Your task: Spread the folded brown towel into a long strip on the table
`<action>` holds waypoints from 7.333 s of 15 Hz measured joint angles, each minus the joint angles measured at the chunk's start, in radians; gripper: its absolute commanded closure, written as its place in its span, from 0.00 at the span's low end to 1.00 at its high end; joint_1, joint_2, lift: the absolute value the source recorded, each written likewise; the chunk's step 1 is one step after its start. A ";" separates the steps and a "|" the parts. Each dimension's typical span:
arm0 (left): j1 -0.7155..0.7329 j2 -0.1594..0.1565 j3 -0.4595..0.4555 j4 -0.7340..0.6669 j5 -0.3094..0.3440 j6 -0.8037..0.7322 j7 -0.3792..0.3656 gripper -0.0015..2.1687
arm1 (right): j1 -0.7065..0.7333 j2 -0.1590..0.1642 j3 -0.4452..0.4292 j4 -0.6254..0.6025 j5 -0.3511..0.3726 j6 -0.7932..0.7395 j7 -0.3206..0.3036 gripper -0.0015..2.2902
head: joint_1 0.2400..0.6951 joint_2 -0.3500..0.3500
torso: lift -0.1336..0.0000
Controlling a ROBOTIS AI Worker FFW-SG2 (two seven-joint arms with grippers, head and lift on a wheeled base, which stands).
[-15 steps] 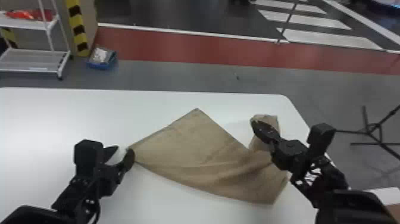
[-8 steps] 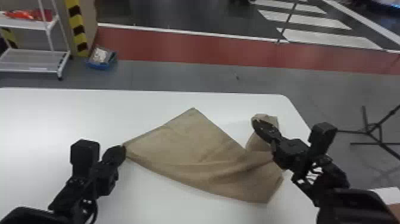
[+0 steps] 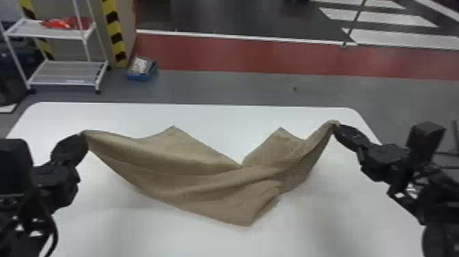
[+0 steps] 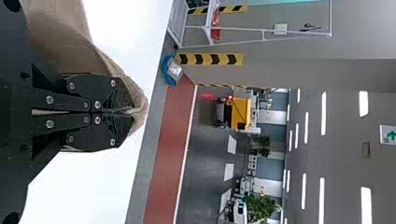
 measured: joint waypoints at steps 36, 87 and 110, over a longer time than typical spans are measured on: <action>0.032 -0.001 -0.005 -0.189 -0.144 0.155 -0.057 0.79 | -0.122 -0.145 -0.284 0.324 0.060 -0.127 0.531 0.65 | 1.00 0.15 | 0.15; -0.432 0.016 -0.197 0.425 -0.390 0.405 0.086 0.01 | -0.415 -0.117 -0.056 0.731 0.325 -0.063 0.118 0.03 | 1.00 0.20 | 0.15; -0.373 0.018 0.013 0.238 0.002 0.698 -0.184 0.74 | -0.289 -0.129 -0.100 0.637 0.258 -0.113 0.155 0.04 | 1.00 0.11 | 0.15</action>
